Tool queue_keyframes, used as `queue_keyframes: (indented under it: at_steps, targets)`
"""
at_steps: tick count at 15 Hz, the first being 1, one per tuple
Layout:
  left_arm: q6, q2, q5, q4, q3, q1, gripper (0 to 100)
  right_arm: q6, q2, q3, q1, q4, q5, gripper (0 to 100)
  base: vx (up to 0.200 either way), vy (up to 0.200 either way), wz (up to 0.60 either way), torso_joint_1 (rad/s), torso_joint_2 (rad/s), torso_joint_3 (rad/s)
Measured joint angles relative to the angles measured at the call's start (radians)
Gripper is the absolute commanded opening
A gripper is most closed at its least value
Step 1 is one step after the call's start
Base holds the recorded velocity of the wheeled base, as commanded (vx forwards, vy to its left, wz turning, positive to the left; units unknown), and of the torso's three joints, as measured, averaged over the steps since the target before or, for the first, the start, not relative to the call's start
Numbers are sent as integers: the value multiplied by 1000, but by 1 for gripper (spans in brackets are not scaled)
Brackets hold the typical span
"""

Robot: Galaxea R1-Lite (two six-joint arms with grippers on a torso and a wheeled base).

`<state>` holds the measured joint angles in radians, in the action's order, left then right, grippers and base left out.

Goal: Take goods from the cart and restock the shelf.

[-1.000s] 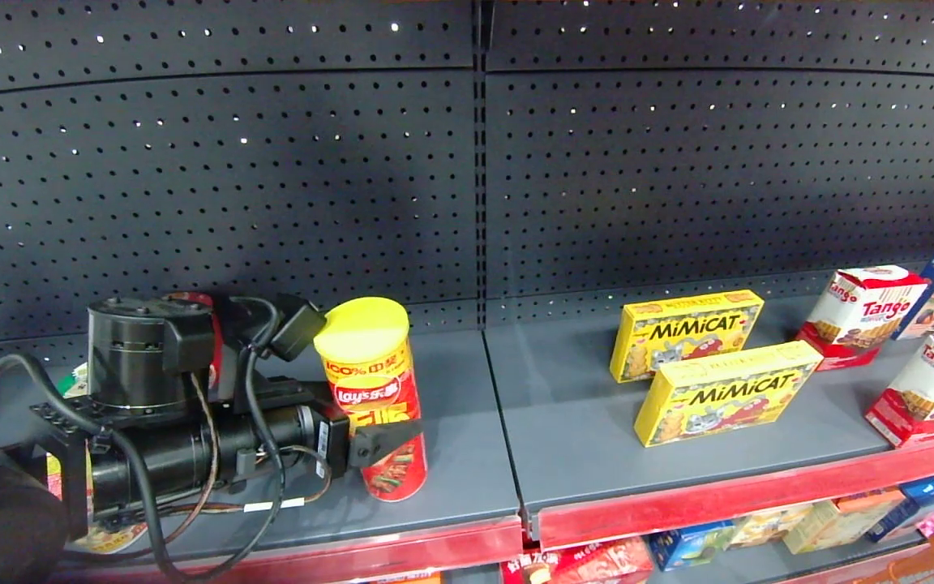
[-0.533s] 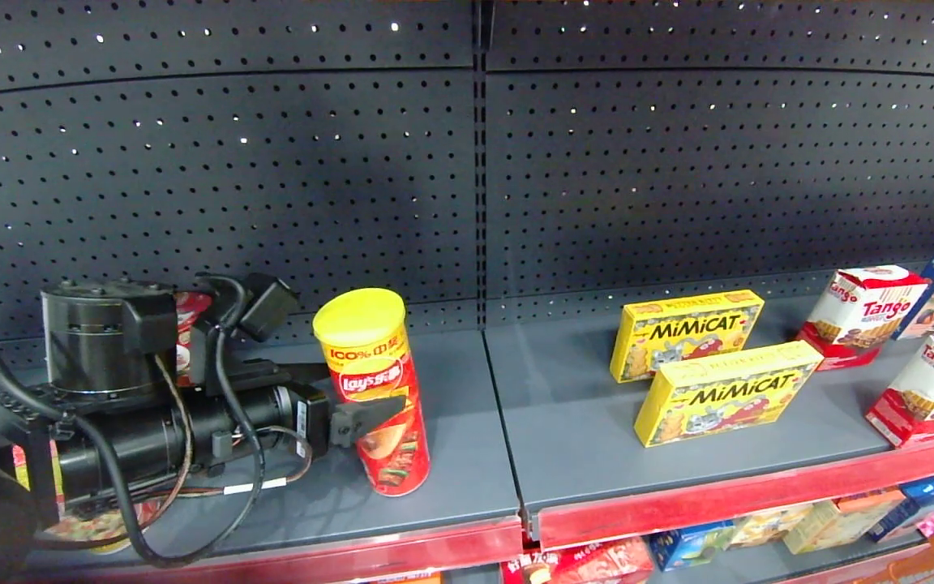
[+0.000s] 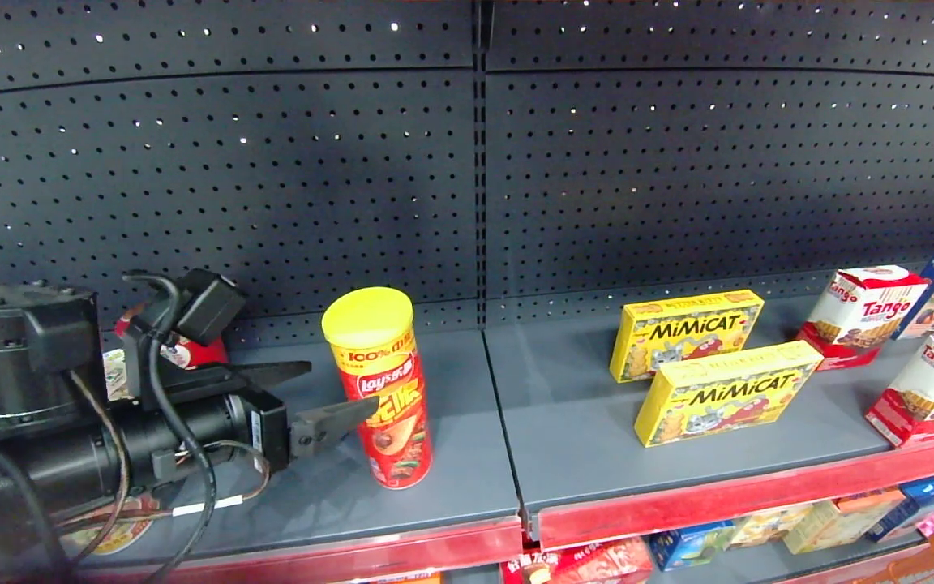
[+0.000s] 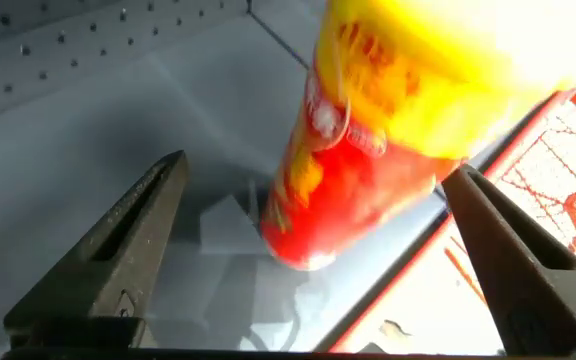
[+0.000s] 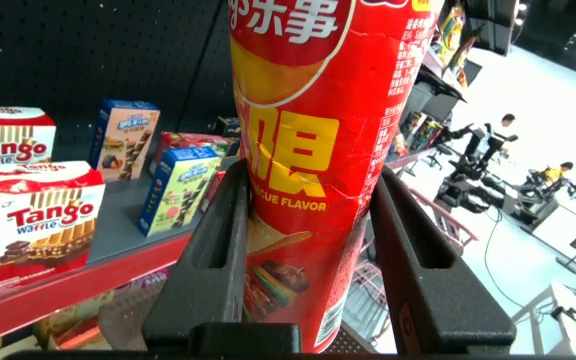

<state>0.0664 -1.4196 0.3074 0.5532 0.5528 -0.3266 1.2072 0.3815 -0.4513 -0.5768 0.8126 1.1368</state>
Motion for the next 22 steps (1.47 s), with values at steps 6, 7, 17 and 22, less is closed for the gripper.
queue_keyframes:
  at_steps: [6,7,17,22]
  targets:
    - [-20,109,1,-20,-78,3,100,-7,3,1,-22,3,1,0,0,0,0,0,0,0]
    - [-20,127,1,-29,-87,9,100,-10,9,-2,-36,8,5,0,0,0,0,0,0,0]
    - [-20,190,1,-33,-70,156,100,-472,407,-129,-671,56,288,0,0,0,0,0,0,0]
    - [-20,222,0,-54,-76,201,100,-499,539,-110,-731,61,281,0,0,0,0,0,0,0]
